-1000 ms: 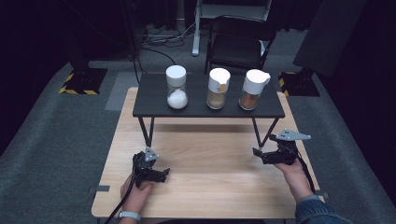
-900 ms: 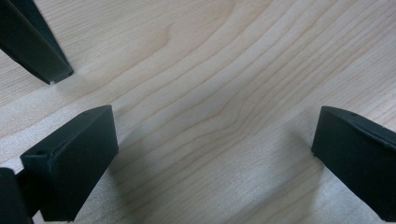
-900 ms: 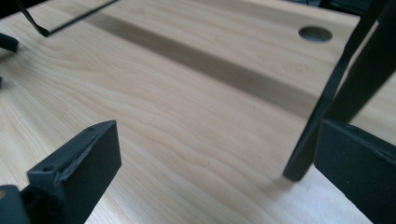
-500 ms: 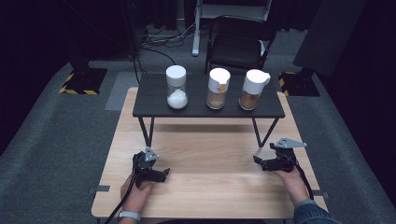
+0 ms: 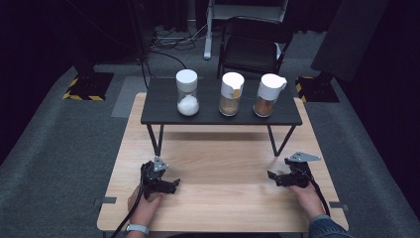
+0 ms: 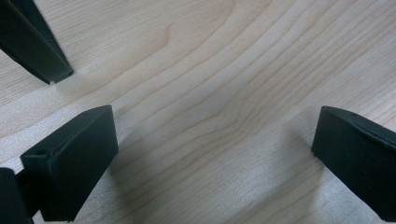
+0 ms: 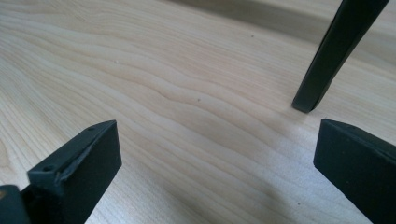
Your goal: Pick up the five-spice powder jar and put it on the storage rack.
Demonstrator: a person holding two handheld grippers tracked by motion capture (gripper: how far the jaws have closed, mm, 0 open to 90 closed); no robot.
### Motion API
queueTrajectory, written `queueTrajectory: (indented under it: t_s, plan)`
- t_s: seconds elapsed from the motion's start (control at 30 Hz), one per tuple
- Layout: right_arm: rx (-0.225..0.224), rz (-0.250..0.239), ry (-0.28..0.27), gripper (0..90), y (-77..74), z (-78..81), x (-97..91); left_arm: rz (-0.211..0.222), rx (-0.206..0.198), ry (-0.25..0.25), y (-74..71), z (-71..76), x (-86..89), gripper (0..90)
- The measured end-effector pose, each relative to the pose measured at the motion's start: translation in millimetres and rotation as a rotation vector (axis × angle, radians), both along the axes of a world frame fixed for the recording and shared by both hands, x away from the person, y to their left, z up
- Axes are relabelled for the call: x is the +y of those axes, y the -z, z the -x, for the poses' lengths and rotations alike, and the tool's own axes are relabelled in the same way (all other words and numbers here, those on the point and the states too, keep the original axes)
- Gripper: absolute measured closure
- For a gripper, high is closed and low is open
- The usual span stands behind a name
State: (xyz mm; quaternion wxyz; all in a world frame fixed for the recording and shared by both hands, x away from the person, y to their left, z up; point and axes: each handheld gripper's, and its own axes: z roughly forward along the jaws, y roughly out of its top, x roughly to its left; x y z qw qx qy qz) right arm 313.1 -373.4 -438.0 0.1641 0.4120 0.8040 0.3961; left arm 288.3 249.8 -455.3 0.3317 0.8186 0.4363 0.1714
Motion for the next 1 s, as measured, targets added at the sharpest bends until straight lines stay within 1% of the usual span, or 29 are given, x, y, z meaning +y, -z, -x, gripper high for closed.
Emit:
queueTrajectory:
  t_s: [0.2,0.43,0.67,0.83,1.0]
  plan:
    - [0.005,0.010,0.003,1.1,5.1,0.7,1.9,0.000,-0.001,0.001,0.1,-0.1,0.0,0.1]
    - [0.026,0.031,-0.001,1.1,9.5,-1.6,4.9,0.000,-0.001,0.001,0.1,-0.1,0.0,0.2]
    - [0.050,0.038,0.003,1.1,13.0,-4.4,6.4,0.000,0.000,0.000,0.1,-0.1,0.0,0.2]
    - [0.057,0.050,0.001,1.0,14.4,-5.6,8.9,0.000,-0.001,0.001,0.1,-0.1,0.0,0.2]
    - [0.042,0.086,-0.003,1.0,14.0,-3.0,15.6,0.000,-0.001,0.001,0.1,-0.1,0.0,0.2]
